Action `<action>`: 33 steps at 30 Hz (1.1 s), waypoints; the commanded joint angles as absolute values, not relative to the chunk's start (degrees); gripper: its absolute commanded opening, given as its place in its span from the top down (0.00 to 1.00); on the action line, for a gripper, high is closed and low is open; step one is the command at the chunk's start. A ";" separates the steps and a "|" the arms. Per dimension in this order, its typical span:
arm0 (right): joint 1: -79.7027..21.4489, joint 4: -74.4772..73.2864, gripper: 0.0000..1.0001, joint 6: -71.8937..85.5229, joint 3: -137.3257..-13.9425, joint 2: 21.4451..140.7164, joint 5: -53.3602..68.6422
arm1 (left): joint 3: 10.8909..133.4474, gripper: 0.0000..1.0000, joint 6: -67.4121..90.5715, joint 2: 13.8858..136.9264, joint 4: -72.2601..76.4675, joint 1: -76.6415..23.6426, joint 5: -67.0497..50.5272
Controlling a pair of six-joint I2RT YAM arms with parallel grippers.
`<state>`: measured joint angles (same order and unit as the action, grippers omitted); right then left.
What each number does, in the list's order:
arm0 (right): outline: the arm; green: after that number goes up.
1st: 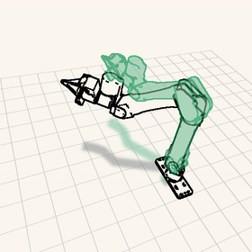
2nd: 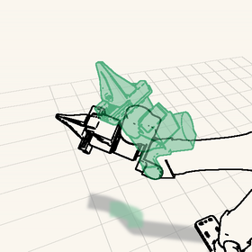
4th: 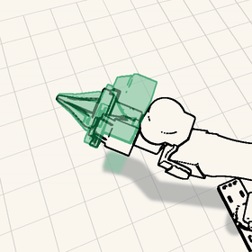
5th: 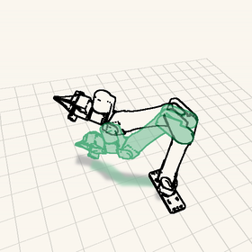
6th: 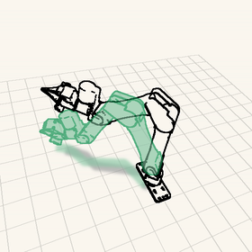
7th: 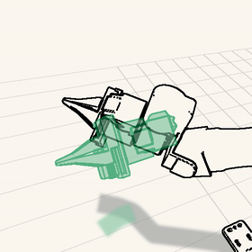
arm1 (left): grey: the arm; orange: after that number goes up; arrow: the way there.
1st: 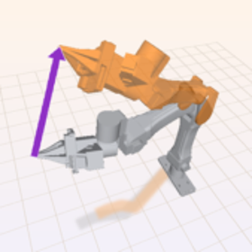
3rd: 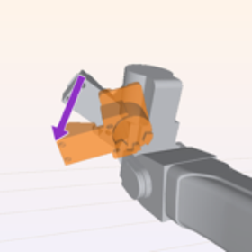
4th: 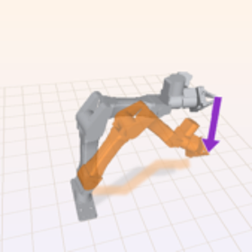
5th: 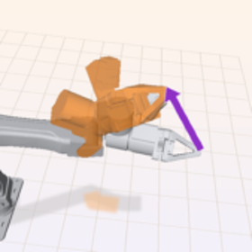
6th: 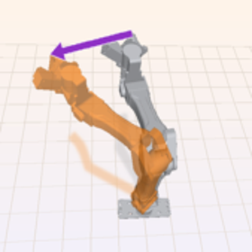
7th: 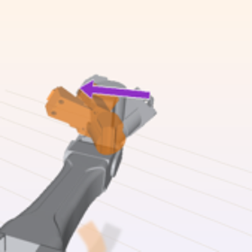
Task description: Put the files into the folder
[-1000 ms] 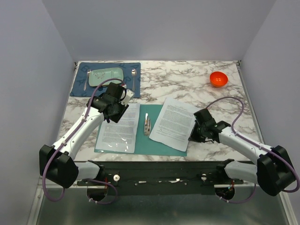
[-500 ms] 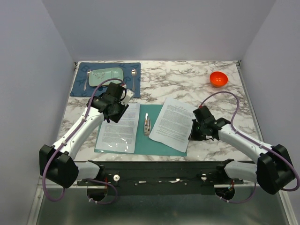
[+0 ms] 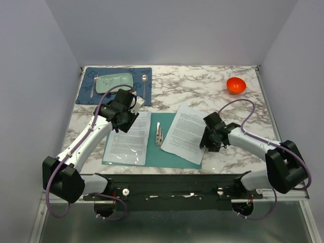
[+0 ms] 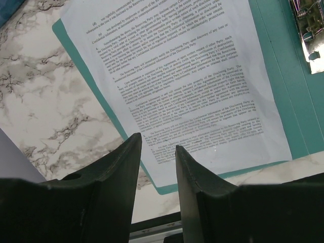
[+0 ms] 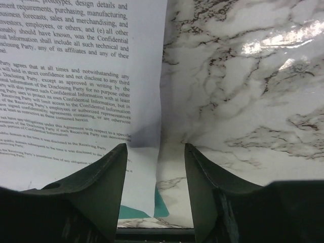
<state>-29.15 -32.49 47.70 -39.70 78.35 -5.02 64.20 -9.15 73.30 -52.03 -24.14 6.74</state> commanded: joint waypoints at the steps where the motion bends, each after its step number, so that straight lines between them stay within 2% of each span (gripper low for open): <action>1: -29.09 -28.31 0.48 50.71 -39.64 79.89 -4.14 | 64.86 0.53 -9.05 72.69 -52.65 -24.52 6.77; 10: -29.09 -24.79 0.73 53.43 -36.92 78.58 -0.88 | 64.42 0.53 -9.40 72.77 -52.65 -24.52 6.77; 16: -29.09 -24.43 0.99 53.18 -35.95 75.85 -0.88 | 63.99 0.54 -9.67 72.69 -52.65 -24.52 6.85; 25: -29.09 -26.10 0.99 46.25 -36.91 72.95 -0.26 | 63.55 0.54 -9.93 72.16 -52.73 -24.52 7.30; 33: -29.18 -35.85 1.00 35.34 -42.45 74.27 -0.35 | 64.16 0.54 -9.58 73.04 -52.56 -24.52 7.03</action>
<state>-29.15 -30.22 42.39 -39.33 74.39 -0.56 64.07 -9.21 73.30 -52.03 -24.14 6.79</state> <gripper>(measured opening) 0.011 0.462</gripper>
